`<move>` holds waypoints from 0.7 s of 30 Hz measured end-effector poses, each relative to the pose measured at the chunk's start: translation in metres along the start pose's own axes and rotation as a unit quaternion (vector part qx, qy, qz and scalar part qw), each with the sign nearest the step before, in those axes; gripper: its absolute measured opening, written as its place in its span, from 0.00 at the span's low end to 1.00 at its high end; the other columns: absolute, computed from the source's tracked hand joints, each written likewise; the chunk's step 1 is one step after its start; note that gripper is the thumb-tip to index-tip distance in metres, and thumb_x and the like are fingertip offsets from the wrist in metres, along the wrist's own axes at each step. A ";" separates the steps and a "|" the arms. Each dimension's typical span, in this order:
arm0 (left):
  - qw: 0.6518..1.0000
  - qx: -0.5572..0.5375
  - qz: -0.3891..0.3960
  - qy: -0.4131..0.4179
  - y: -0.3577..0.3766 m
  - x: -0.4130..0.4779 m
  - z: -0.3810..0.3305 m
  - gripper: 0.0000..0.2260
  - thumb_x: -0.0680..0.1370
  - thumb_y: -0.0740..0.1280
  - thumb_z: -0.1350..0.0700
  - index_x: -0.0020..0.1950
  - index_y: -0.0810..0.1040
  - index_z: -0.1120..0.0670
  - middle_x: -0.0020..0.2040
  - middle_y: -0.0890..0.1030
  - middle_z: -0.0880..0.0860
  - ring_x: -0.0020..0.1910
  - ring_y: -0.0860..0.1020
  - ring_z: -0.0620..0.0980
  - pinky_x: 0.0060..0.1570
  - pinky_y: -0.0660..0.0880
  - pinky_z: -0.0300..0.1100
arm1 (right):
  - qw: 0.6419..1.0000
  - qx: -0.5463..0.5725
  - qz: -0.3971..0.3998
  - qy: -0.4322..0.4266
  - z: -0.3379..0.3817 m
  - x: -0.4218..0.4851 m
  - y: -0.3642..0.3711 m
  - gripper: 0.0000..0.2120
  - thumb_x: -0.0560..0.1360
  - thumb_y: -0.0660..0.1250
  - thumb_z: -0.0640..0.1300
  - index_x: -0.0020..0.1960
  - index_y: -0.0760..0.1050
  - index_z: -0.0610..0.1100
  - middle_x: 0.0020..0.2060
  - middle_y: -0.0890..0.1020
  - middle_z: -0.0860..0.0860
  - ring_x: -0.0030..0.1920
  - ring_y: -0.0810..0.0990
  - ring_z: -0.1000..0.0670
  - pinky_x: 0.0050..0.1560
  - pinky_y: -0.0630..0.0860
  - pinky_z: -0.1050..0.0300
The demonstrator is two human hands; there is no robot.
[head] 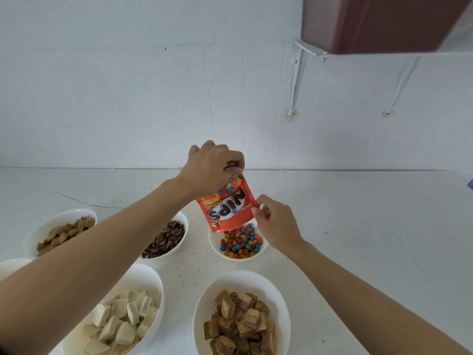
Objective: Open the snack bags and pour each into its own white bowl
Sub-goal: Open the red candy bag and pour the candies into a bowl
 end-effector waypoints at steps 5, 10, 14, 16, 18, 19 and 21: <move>0.998 0.008 -0.019 0.066 -0.011 0.014 -0.021 0.06 0.81 0.64 0.52 0.50 0.81 0.45 0.45 0.80 0.45 0.52 0.70 0.50 0.55 0.64 0.51 | 0.997 -0.001 -0.053 -0.056 -0.004 -0.003 -0.007 0.06 0.82 0.62 0.50 0.51 0.75 0.48 0.38 0.77 0.58 0.35 0.75 0.60 0.39 0.71 0.67; 0.994 -0.009 -0.017 0.110 -0.003 0.015 -0.025 0.05 0.80 0.67 0.49 0.52 0.81 0.47 0.44 0.79 0.45 0.49 0.71 0.49 0.50 0.68 0.46 | 0.997 -0.028 -0.052 -0.057 -0.013 -0.009 -0.009 0.05 0.83 0.61 0.47 0.47 0.68 0.52 0.39 0.77 0.58 0.35 0.74 0.60 0.37 0.69 0.70; 0.996 -0.061 0.014 0.068 0.007 0.006 -0.016 0.11 0.78 0.69 0.44 0.55 0.80 0.48 0.46 0.79 0.44 0.52 0.71 0.49 0.48 0.69 0.43 | 0.998 -0.020 -0.040 -0.051 -0.027 -0.017 -0.003 0.04 0.82 0.61 0.45 0.49 0.73 0.50 0.40 0.78 0.60 0.36 0.76 0.62 0.38 0.70 0.73; 0.996 -0.064 0.034 0.048 0.009 0.003 -0.008 0.15 0.77 0.69 0.40 0.57 0.79 0.47 0.49 0.78 0.45 0.54 0.71 0.50 0.53 0.71 0.46 | 0.998 -0.003 -0.040 -0.051 -0.029 -0.017 0.000 0.05 0.82 0.61 0.46 0.52 0.76 0.48 0.42 0.79 0.61 0.37 0.77 0.62 0.39 0.70 0.75; 0.997 -0.048 0.057 0.014 0.010 -0.002 -0.001 0.21 0.74 0.68 0.35 0.63 0.75 0.43 0.54 0.78 0.46 0.59 0.70 0.50 0.61 0.68 0.53 | 0.998 0.017 -0.037 -0.046 -0.030 -0.015 0.000 0.06 0.83 0.60 0.46 0.54 0.76 0.47 0.43 0.79 0.60 0.38 0.78 0.61 0.39 0.71 0.74; 0.997 -0.041 0.065 -0.011 0.010 -0.004 0.004 0.25 0.73 0.68 0.32 0.65 0.72 0.41 0.57 0.77 0.46 0.62 0.69 0.51 0.64 0.65 0.55 | 0.998 0.025 -0.035 -0.042 -0.030 -0.015 -0.001 0.06 0.83 0.60 0.45 0.54 0.76 0.47 0.43 0.80 0.59 0.38 0.78 0.60 0.40 0.72 0.73; 0.996 -0.018 0.073 -0.057 0.011 -0.009 0.015 0.30 0.70 0.69 0.29 0.67 0.68 0.38 0.62 0.75 0.46 0.67 0.66 0.51 0.66 0.60 0.57 | 0.998 0.040 -0.031 -0.032 -0.032 -0.015 -0.001 0.07 0.83 0.60 0.45 0.54 0.76 0.47 0.41 0.80 0.58 0.39 0.79 0.60 0.40 0.73 0.71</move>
Point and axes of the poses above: each hand's wrist, its own x-axis towards the middle knuckle, its own y-axis out of the palm, z = x × y, the point moved 1 cm from there along x, towards the middle knuckle
